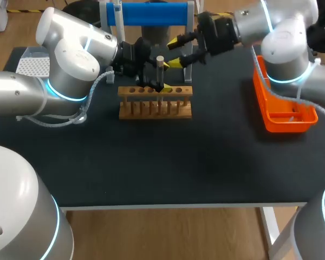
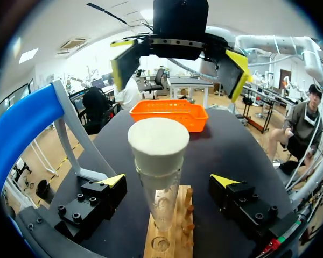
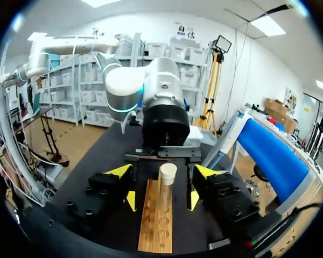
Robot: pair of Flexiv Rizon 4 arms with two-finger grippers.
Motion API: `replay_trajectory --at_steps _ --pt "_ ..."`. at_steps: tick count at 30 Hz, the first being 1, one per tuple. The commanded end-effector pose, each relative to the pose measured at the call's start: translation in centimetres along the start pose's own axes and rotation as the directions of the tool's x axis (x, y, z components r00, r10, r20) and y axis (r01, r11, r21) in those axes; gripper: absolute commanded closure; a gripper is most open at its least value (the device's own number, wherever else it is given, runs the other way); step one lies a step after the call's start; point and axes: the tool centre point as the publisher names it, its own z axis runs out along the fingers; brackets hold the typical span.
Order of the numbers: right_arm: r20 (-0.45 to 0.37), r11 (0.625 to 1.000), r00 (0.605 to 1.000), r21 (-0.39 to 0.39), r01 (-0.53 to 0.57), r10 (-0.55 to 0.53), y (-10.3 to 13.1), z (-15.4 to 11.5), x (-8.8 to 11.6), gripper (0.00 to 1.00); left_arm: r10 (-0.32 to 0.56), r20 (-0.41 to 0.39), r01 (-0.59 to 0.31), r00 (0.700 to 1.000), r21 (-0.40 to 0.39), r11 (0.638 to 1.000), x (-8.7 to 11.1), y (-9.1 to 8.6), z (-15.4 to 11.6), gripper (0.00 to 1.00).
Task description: Invert the test tube, pick up the pipette, mount the tip to pipette, aspirate from beaker and dispense into the tube, eject the tip, return the pipette, and cap with the stopper.
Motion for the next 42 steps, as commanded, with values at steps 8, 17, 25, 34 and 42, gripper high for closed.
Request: replay_trajectory --at_steps 8,17,25,34,42 --pt "-0.028 0.981 0.999 -0.190 -0.037 0.032 0.2 0.5 0.5 1.00 0.000 -0.005 0.000 1.000 -0.002 1.000 -0.1 0.0 -0.1 0.00" --pt "-0.060 0.949 0.994 -0.297 -0.107 0.094 1.0 1.0 0.1 1.00 0.000 -0.005 0.000 1.000 -0.002 1.000 -0.1 0.0 -0.1 0.00" --pt "-0.057 0.943 0.994 -0.316 -0.106 0.093 1.5 1.9 -0.3 1.00 0.000 -0.005 0.000 1.000 -0.002 1.000 -0.1 0.0 -0.1 0.00" --pt "-0.068 0.938 0.993 -0.328 -0.110 0.092 1.8 2.9 -0.7 1.00 0.000 -0.005 0.000 1.000 -0.002 1.000 -0.1 0.0 -0.1 0.00" --pt "-0.076 0.937 0.992 -0.329 -0.116 0.096 1.7 3.5 -0.7 1.00 0.000 -0.005 0.000 1.000 -0.002 1.000 -0.1 0.0 -0.1 0.00"
